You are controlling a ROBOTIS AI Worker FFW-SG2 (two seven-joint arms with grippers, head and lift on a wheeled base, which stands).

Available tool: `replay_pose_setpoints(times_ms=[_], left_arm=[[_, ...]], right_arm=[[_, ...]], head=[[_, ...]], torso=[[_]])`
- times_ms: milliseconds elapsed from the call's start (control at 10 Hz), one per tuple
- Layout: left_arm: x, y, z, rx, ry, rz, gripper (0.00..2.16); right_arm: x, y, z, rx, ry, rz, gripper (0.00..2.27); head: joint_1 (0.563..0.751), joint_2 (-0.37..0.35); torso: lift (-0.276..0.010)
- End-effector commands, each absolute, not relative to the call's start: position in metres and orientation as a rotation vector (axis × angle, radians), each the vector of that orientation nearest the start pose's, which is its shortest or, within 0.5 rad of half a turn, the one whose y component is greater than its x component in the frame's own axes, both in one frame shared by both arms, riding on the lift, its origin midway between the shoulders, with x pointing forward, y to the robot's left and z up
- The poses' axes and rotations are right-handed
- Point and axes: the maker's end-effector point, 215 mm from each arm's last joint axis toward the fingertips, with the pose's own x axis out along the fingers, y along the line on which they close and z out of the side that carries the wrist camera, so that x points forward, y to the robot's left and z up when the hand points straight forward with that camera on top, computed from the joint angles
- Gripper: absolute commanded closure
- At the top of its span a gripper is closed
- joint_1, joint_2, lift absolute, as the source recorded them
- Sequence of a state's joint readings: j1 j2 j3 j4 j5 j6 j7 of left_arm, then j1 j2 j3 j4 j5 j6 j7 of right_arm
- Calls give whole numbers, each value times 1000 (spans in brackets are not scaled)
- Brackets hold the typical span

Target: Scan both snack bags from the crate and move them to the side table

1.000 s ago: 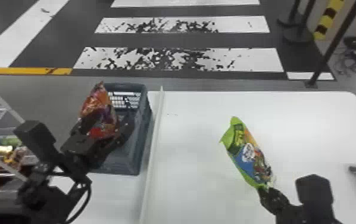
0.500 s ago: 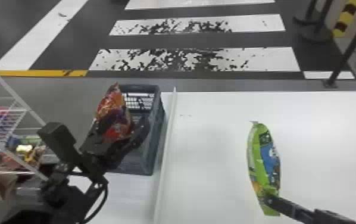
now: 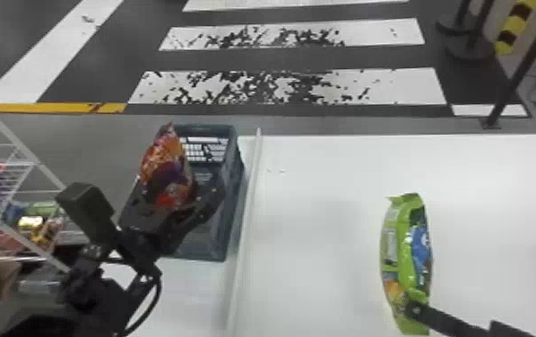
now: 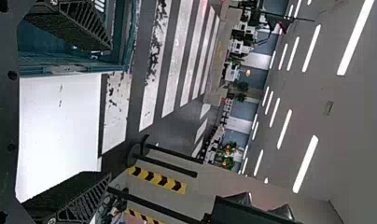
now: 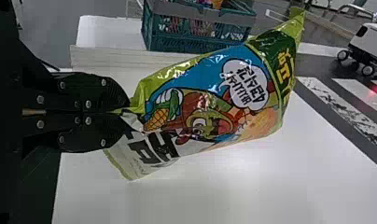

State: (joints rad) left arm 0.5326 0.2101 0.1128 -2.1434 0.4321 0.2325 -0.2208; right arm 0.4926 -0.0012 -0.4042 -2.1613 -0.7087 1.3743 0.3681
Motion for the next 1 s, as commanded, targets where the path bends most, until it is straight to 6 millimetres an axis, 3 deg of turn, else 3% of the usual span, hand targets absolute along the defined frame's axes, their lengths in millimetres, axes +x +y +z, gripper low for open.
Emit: replay_pose_setpoints(times_ms=[0,300,400,500,600,900], left_arm=[[433,232,-343,-212,162,-271,36],[432,232,-345,-207,167,-276,36],[432,232,-345,-207,167,-276,36],[432,232,-345,-208,167,-275,36],[433,232,-344,-208,166,-275,36],[433,231,-343,-212,163,-272,36]], right_arm=[[277,-179,-500,754,1039,342,1835],[279,-210,-518,667,1064,222,1582],[282,-222,-521,636,1065,188,1322],[286,-234,-526,597,1068,152,387],[294,-246,-526,569,1042,121,70],[337,-293,-507,439,864,18,66]], head=[[695,115],[695,62],[695,54],[695,35],[695,14],[695,-46]], torso=[[-29],[-29],[-29],[-29],[-29],[-29]])
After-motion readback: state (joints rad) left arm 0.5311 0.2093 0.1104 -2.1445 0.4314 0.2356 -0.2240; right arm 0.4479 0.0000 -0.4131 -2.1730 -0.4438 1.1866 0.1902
